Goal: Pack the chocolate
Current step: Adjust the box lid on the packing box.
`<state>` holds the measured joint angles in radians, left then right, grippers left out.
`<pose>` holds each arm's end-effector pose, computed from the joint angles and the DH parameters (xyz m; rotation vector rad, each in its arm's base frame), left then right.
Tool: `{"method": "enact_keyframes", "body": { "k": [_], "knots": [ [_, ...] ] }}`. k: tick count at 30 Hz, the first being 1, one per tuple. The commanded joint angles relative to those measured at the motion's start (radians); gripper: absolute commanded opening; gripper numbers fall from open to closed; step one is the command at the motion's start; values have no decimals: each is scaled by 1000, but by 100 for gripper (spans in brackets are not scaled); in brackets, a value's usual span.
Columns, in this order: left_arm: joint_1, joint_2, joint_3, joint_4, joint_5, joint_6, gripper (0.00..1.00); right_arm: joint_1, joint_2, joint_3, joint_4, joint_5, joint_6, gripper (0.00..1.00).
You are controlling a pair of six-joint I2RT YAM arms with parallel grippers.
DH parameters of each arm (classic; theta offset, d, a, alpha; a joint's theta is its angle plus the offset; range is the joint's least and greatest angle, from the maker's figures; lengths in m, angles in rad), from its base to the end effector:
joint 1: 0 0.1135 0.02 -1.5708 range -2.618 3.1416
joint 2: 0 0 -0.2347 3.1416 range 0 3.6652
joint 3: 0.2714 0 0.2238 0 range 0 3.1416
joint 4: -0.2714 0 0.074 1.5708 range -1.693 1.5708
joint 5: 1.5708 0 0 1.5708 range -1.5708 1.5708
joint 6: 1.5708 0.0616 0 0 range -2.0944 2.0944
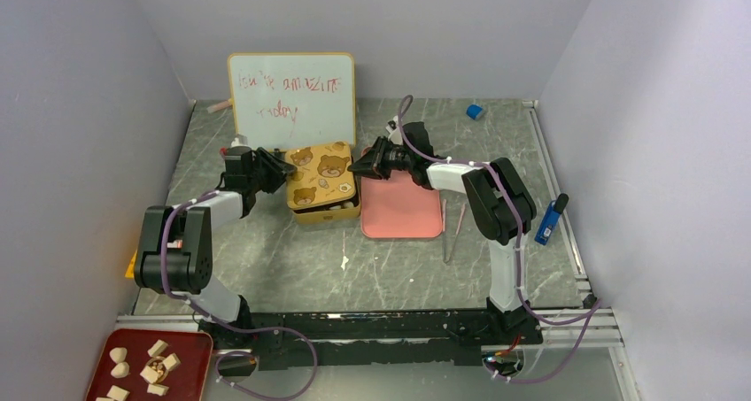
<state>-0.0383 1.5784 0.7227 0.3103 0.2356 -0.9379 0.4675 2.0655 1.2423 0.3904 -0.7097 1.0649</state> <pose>0.3221 -0.0267 0.1553 -0.8273 2.0519 -0.8135 0.3672 0.2303 0.1521 0.1529 2.3130 1.6025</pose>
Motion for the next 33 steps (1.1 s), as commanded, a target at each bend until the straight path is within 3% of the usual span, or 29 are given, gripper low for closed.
{"method": "enact_keyframes", "body": {
  "k": [1, 33],
  "knots": [
    [1, 3, 38, 38, 36, 5, 46, 8, -12, 25, 36, 1, -14, 0],
    [-1, -75, -21, 29, 40, -9, 46, 18, -46, 14, -41, 3, -75, 0]
  ]
}}
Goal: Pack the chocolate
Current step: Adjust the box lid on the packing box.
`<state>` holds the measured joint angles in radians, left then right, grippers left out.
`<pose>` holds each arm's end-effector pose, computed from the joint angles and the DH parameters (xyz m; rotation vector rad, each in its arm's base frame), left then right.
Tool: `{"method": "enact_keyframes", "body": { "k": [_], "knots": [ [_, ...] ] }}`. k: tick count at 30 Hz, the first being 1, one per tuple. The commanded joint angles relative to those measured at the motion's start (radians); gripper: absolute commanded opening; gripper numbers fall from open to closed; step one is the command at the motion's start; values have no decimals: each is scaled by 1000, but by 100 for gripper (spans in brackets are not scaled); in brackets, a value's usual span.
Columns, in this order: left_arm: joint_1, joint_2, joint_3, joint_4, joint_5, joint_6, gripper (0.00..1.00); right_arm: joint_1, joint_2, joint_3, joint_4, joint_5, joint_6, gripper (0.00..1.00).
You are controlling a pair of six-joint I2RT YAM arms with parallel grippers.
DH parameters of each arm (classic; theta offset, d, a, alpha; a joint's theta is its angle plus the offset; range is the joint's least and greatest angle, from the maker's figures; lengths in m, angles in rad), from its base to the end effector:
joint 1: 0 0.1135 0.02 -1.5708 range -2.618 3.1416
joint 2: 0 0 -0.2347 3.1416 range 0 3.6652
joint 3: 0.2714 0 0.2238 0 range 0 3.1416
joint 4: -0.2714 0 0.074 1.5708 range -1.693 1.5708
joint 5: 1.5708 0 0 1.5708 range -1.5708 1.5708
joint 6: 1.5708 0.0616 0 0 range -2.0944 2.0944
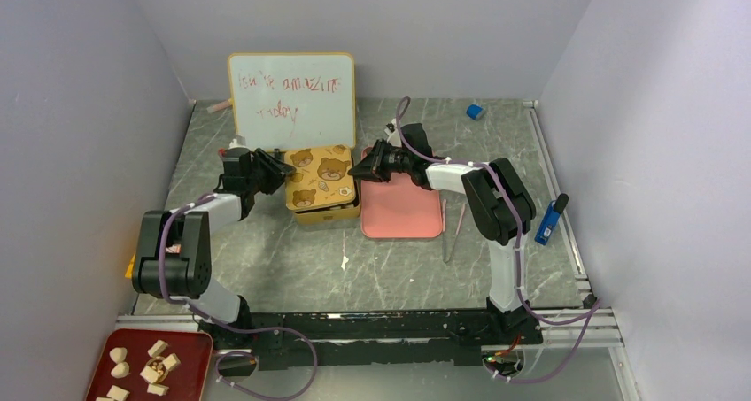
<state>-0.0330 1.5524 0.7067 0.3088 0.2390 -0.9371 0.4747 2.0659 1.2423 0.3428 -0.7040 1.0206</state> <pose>0.3179 -0.0251 0.1581 -0.8251 2.0428 -0.8161 0.3636 0.2317 0.1467 0.1267 2.3508 1.5661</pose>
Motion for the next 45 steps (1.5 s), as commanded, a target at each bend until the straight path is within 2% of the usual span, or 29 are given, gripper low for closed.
{"method": "enact_keyframes", "body": {
  "k": [1, 18, 45],
  "knots": [
    [-7, -53, -7, 30, 37, -12, 46, 10, -46, 17, 3, -5, -33, 0],
    [-29, -61, -35, 45, 19, -24, 46, 5, -60, 25, -42, -2, -73, 0],
    [-65, 53, 48, 67, 8, -19, 46, -9, -25, 70, -70, -2, -101, 0]
  ]
}}
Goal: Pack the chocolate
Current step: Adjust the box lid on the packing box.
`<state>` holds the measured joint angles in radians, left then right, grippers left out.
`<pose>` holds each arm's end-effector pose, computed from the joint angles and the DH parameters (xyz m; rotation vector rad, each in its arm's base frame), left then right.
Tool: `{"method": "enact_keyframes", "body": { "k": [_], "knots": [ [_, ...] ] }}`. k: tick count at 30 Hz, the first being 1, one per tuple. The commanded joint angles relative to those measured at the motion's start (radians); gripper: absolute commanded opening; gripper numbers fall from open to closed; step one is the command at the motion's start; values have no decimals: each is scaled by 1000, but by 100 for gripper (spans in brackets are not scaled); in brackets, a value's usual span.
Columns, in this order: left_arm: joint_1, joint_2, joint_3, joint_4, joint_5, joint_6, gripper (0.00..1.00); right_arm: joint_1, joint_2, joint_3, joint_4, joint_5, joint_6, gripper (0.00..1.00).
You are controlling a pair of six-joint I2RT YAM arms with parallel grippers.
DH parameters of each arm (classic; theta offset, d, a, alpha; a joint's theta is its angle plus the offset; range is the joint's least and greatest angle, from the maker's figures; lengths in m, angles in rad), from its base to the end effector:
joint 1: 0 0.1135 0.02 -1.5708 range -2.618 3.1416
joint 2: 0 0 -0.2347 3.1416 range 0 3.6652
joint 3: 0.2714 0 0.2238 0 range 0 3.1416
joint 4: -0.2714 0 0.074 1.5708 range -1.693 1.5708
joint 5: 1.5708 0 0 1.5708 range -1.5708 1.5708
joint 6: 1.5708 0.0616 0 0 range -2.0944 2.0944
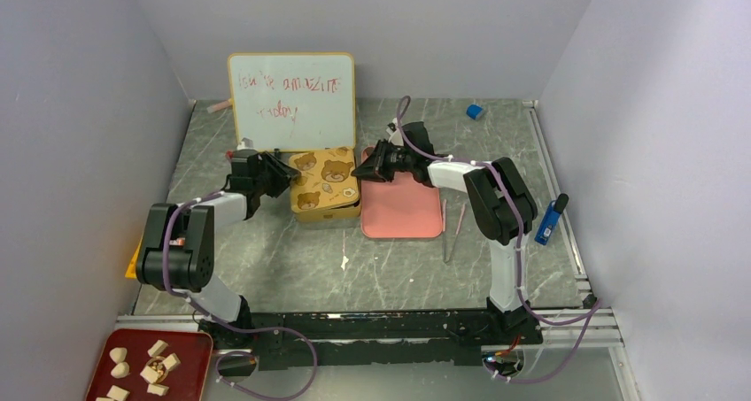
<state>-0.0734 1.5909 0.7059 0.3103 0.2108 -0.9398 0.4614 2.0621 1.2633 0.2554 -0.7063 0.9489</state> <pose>0.3186 -0.0364 0.1463 -0.8237 2.0880 -0.7985 0.3651 0.2262 0.1453 0.0925 2.3883 1.5126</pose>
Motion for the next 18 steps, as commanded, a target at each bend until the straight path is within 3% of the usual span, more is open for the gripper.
{"method": "enact_keyframes", "body": {
  "k": [1, 5, 11, 18],
  "knots": [
    [-25, 18, 52, 65, 38, -16, 46, 4, -20, 52, 14, 1, -32, 0],
    [-28, 32, 62, 67, 41, -15, 46, 4, -19, 63, -10, 9, -51, 2],
    [-30, 49, 73, 67, 43, -11, 46, 2, -22, 82, -72, 41, -94, 32],
    [-31, 70, 85, 70, 52, -9, 46, -4, -23, 99, -131, 76, -132, 42]
  ]
}}
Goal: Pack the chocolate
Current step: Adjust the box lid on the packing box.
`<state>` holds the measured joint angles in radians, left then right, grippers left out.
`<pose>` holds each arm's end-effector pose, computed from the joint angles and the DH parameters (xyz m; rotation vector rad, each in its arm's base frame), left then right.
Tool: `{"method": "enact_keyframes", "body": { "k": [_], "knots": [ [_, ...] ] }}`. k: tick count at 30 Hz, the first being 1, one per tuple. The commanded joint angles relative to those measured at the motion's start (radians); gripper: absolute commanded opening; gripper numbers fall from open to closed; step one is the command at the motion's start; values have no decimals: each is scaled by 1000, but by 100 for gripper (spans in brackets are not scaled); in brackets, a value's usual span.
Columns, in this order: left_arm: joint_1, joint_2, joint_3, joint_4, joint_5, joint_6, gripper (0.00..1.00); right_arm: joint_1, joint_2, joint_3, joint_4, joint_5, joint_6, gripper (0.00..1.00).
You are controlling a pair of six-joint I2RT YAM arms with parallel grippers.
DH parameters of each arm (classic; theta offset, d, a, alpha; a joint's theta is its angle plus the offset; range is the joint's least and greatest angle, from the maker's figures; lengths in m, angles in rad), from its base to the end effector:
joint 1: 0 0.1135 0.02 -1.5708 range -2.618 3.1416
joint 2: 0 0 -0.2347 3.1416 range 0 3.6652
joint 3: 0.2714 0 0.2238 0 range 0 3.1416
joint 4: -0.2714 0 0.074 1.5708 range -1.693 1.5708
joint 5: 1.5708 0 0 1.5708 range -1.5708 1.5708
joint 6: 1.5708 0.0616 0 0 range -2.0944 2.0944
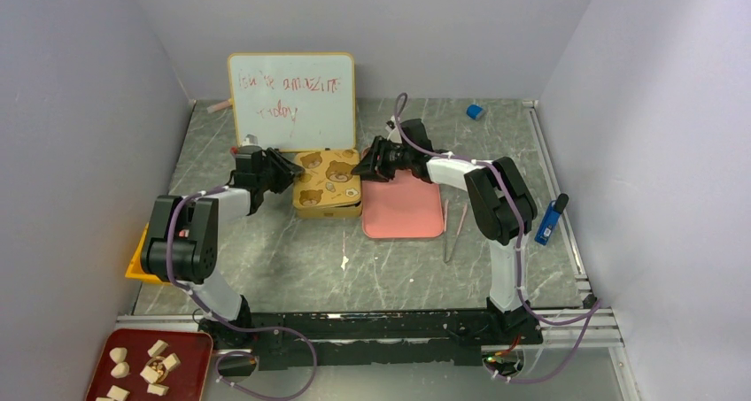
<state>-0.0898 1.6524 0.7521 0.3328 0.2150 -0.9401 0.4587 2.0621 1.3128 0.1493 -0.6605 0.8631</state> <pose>0.3307 -0.0430 0.1436 -0.8020 2.0923 -0.8143 0.3694 0.2246 0.1483 0.0562 2.4121 1.4113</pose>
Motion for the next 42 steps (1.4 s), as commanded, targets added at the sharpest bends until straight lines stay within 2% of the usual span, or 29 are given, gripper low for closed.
{"method": "enact_keyframes", "body": {
  "k": [1, 7, 10, 24, 42],
  "knots": [
    [-14, 12, 40, 47, 48, -8, 46, -1, -23, 54, -35, 35, -54, 43],
    [-14, 30, 48, 52, 56, -8, 46, -2, -38, 81, -119, 101, -118, 53],
    [-16, 37, 54, 52, 59, -6, 46, -2, -46, 97, -144, 133, -143, 55],
    [-16, 60, 66, 57, 64, -5, 46, -1, -49, 180, -301, 277, -248, 57],
    [-17, 88, 102, 53, 83, 6, 46, -3, 102, 360, -371, 279, -261, 57]
  ]
}}
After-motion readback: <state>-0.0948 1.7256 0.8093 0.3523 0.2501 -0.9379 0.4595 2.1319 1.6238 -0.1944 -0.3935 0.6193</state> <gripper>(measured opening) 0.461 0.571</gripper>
